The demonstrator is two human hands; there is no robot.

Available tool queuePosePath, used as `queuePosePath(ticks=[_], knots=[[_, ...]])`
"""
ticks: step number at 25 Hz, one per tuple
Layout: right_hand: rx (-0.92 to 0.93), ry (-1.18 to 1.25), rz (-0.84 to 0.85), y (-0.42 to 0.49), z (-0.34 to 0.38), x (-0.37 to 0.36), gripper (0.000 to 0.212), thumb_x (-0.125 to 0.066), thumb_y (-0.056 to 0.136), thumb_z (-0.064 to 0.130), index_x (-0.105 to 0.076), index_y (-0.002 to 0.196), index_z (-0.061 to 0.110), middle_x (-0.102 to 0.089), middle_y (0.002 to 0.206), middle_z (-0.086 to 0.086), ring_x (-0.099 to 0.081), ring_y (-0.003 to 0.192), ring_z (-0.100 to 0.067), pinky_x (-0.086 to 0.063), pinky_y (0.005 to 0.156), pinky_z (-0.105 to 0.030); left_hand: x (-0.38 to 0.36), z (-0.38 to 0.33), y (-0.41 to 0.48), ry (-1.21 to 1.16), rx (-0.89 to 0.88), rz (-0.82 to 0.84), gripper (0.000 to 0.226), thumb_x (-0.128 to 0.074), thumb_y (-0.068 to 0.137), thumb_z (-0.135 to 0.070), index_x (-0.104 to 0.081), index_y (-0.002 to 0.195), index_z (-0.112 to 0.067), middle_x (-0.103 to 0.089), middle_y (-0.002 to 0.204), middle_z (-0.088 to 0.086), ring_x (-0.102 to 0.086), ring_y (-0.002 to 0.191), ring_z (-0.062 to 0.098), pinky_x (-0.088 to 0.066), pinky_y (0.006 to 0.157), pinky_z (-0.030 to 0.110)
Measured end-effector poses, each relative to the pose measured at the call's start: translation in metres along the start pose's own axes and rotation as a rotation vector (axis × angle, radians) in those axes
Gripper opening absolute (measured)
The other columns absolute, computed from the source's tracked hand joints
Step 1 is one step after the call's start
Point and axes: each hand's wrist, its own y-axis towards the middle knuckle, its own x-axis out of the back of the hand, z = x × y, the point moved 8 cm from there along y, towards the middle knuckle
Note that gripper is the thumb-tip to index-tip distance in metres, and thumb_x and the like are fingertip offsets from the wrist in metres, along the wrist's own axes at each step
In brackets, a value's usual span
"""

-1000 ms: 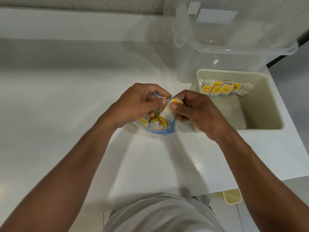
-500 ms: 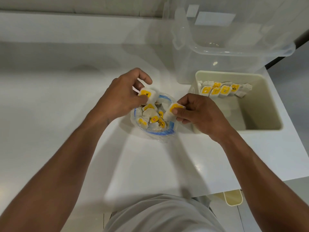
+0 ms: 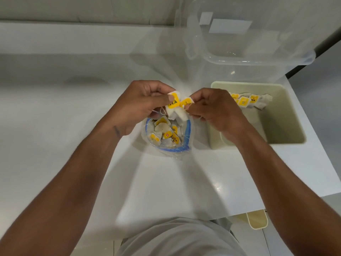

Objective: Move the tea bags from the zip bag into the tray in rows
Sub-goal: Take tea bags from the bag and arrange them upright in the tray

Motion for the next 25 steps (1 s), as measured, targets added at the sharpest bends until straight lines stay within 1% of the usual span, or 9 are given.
queuePosePath(ticks=[3, 6, 10, 13, 16, 18, 20, 23, 25], knots=[[-0.058, 0.042, 0.074, -0.004, -0.007, -0.006, 0.008, -0.077, 0.082, 0.024, -0.073, 0.087, 0.020, -0.071, 0.071, 0.003, -0.063, 0.064, -0.005, -0.049, 0.058, -0.018, 0.012, 0.000, 0.001, 0.112, -0.022, -0.105, 0.009, -0.072, 0.090, -0.017, -0.076, 0.097, -0.020, -0.075, 0.080, -0.006, -0.067, 0.071, 0.002, -0.048, 0.057, 0.011], [-0.024, 0.004, 0.065, -0.008, -0.005, 0.005, 0.010, -0.077, 0.082, 0.025, -0.074, 0.090, 0.019, -0.069, 0.073, 0.003, -0.062, 0.068, -0.005, -0.051, 0.064, -0.021, 0.014, -0.003, 0.003, 0.201, -0.043, -0.111, 0.008, -0.076, 0.087, -0.022, -0.076, 0.094, -0.025, -0.076, 0.082, -0.009, -0.067, 0.072, -0.001, -0.047, 0.061, 0.013], [0.002, -0.097, 0.046, -0.013, -0.006, 0.028, 0.011, -0.077, 0.083, 0.021, -0.073, 0.093, 0.018, -0.067, 0.069, 0.004, -0.057, 0.060, -0.004, -0.047, 0.058, -0.019, -0.005, -0.025, 0.008, 0.277, -0.122, -0.026, 0.007, -0.076, 0.086, -0.021, -0.075, 0.089, -0.027, -0.076, 0.080, -0.007, -0.067, 0.072, 0.001, -0.045, 0.066, 0.019], [-0.019, -0.111, 0.000, -0.020, -0.011, 0.060, 0.013, -0.078, 0.082, 0.020, -0.070, 0.091, 0.015, -0.068, 0.068, 0.005, -0.058, 0.059, -0.006, -0.045, 0.055, -0.018, -0.033, -0.044, 0.019, 0.322, -0.165, 0.046, 0.009, -0.075, 0.085, -0.018, -0.076, 0.088, -0.027, -0.075, 0.079, -0.005, -0.067, 0.072, 0.005, -0.049, 0.068, 0.022], [-0.030, -0.176, -0.037, -0.029, -0.018, 0.097, 0.007, -0.072, 0.087, 0.023, -0.070, 0.091, 0.018, -0.071, 0.076, 0.002, -0.062, 0.065, -0.006, -0.047, 0.060, -0.022, -0.070, -0.062, 0.032, 0.392, -0.224, 0.100, 0.011, -0.077, 0.084, -0.019, -0.078, 0.089, -0.029, -0.074, 0.081, -0.005, -0.065, 0.071, 0.006, -0.053, 0.067, 0.026], [-0.014, -0.237, -0.072, -0.033, -0.023, 0.129, 0.008, -0.069, 0.089, 0.024, -0.073, 0.094, 0.019, -0.072, 0.081, -0.001, -0.064, 0.069, -0.006, -0.050, 0.064, -0.025, -0.097, -0.076, 0.043, 0.404, -0.262, 0.132, 0.012, -0.078, 0.083, -0.017, -0.080, 0.090, -0.026, -0.073, 0.076, -0.007, -0.059, 0.063, -0.001, -0.051, 0.060, 0.020], [0.004, -0.269, -0.128, -0.033, -0.031, 0.164, 0.008, -0.069, 0.089, 0.023, -0.075, 0.095, 0.021, -0.071, 0.078, 0.003, -0.064, 0.068, -0.005, -0.051, 0.068, -0.028, -0.121, -0.091, 0.059, 0.485, -0.317, 0.099, 0.012, -0.079, 0.081, -0.017, -0.080, 0.089, -0.027, -0.069, 0.068, -0.014, -0.058, 0.062, -0.004, -0.046, 0.061, 0.018], [0.030, -0.449, -0.267, -0.029, -0.049, 0.239, 0.008, -0.071, 0.084, 0.027, -0.075, 0.091, 0.027, -0.066, 0.067, 0.016, -0.060, 0.065, 0.000, -0.047, 0.068, -0.022, -0.171, -0.118, 0.088, 0.823, -0.365, -0.085, 0.014, -0.071, 0.083, -0.024, -0.075, 0.090, -0.034, -0.069, 0.080, -0.020, -0.065, 0.089, 0.008, -0.051, 0.074, 0.030], [0.021, -0.620, -0.329, -0.020, -0.061, 0.262, 0.006, -0.071, 0.080, 0.031, -0.073, 0.086, 0.030, -0.066, 0.069, 0.017, -0.062, 0.074, -0.006, -0.049, 0.072, -0.026, -0.185, -0.126, 0.097, 0.979, -0.388, -0.200, 0.016, -0.065, 0.086, -0.025, -0.072, 0.096, -0.035, -0.072, 0.094, -0.016, -0.063, 0.101, 0.017, -0.045, 0.072, 0.030]])
